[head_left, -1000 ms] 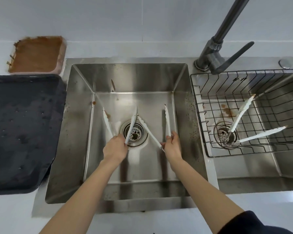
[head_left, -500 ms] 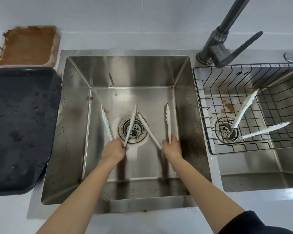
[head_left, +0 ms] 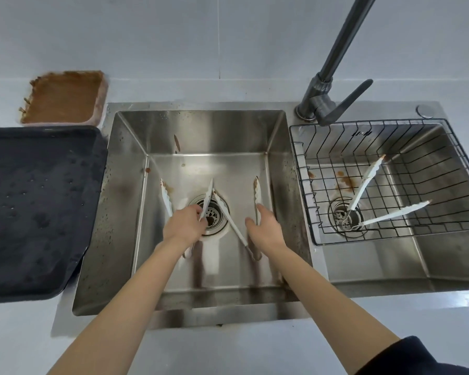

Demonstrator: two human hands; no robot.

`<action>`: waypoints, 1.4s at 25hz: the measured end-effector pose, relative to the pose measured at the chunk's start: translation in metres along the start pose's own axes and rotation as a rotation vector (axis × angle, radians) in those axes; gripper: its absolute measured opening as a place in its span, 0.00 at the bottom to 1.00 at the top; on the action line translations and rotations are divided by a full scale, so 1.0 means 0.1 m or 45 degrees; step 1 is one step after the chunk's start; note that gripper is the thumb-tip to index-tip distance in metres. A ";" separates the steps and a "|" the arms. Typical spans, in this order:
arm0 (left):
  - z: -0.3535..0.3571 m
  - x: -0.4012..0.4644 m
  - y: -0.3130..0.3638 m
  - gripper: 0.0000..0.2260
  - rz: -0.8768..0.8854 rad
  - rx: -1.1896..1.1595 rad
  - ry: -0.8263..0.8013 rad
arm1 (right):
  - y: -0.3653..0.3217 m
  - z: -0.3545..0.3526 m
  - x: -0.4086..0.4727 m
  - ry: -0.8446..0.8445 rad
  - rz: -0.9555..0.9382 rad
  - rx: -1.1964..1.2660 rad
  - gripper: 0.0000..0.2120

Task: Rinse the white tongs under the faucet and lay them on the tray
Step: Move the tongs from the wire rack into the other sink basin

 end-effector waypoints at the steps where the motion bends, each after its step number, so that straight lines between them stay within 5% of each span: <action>1: -0.11 -0.04 0.09 0.16 0.029 -0.016 0.048 | -0.11 -0.04 -0.05 -0.028 -0.043 -0.004 0.26; 7: -0.62 -0.25 0.72 0.16 0.192 -0.118 0.320 | -0.73 -0.59 -0.31 -0.008 -0.292 0.007 0.24; 14: -0.76 -0.52 1.69 0.12 0.388 -0.199 0.456 | -0.65 -1.69 -0.37 0.208 -0.295 0.026 0.21; 21: -0.32 -0.62 2.51 0.13 0.511 -0.069 0.278 | -0.15 -2.56 -0.16 0.275 -0.083 -0.193 0.18; 30: 0.37 -0.49 2.90 0.13 0.369 0.093 -0.073 | 0.30 -2.85 0.32 -0.109 0.033 -0.657 0.20; 35: 0.54 -0.41 2.93 0.15 0.295 0.057 -0.153 | 0.39 -2.81 0.48 -0.140 0.040 -0.724 0.20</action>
Point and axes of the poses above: each hand's wrist, its own x-axis towards the middle knuckle, its own z-axis out of the palm, y = z × x, the point moved 4 cm from there along x, towards the middle knuckle, and after that the axes turned 15 degrees about x, right-handed, at the moved point
